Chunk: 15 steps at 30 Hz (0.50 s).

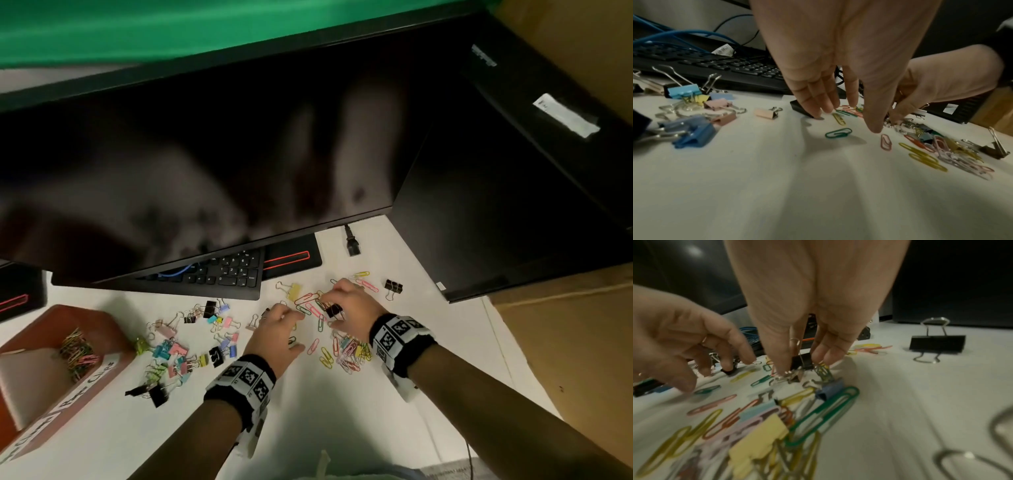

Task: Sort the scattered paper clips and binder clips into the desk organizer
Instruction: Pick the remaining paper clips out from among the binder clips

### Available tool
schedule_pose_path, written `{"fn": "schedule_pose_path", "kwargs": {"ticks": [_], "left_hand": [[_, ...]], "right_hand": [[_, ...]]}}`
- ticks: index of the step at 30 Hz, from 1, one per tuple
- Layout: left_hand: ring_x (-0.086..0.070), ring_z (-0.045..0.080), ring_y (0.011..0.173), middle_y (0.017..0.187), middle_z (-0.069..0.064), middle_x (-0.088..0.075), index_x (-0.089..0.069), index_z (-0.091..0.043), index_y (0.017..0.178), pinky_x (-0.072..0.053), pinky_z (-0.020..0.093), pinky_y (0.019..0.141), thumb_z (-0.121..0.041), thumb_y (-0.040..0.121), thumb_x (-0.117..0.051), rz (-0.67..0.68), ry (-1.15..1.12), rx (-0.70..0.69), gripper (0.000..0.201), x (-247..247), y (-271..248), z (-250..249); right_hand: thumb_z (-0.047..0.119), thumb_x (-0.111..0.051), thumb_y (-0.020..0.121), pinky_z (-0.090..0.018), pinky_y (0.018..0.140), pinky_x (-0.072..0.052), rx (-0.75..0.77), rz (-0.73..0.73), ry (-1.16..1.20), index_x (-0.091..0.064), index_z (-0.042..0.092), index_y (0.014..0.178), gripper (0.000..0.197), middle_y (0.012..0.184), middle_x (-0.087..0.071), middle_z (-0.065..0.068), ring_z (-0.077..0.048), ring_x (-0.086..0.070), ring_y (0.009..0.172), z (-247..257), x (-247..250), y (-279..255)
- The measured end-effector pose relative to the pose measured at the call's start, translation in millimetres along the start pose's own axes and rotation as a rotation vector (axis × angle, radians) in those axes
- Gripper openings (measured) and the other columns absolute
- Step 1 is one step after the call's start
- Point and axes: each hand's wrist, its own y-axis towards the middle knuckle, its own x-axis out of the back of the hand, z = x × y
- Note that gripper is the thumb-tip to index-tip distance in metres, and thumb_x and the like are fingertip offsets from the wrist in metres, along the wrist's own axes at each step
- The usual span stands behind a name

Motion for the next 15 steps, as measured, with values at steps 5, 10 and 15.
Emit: {"fn": "schedule_pose_path", "kwargs": {"ticks": [5, 10, 15], "left_hand": [[-0.045, 0.012, 0.11, 0.122, -0.004, -0.04, -0.048, -0.024, 0.125, -0.041, 0.022, 0.097, -0.017, 0.078, -0.068, 0.02, 0.028, -0.023, 0.052, -1.9, 0.5, 10.9], [-0.051, 0.015, 0.104, 0.119, -0.001, -0.048, -0.053, -0.018, 0.118, -0.045, 0.024, 0.09, -0.011, 0.084, -0.061, 0.007, 0.011, 0.017, 0.036, -7.2, 0.4, 19.1], [-0.051, 0.011, 0.088, 0.099, -0.001, -0.055, -0.058, -0.014, 0.104, -0.042, 0.021, 0.078, -0.008, 0.086, -0.056, -0.028, -0.008, 0.037, 0.02, -11.6, -0.3, 17.9]], "right_hand": [[0.006, -0.057, 0.086, -0.028, 0.093, -0.048, -0.04, -0.123, 0.076, -0.061, 0.018, 0.113, 0.03, 0.114, -0.051, -0.002, -0.012, -0.052, 0.086, -11.0, 8.2, -0.6], [0.024, -0.065, 0.084, -0.029, 0.089, -0.047, 0.006, -0.105, 0.051, -0.058, 0.024, 0.121, 0.038, 0.114, -0.054, -0.002, -0.019, -0.054, 0.101, -18.4, 11.7, -4.9], [0.028, -0.067, 0.082, -0.036, 0.088, -0.049, 0.028, -0.088, 0.001, -0.067, 0.022, 0.102, 0.021, 0.106, -0.055, -0.001, -0.017, -0.053, 0.1, -10.0, 2.8, 5.0]]}}
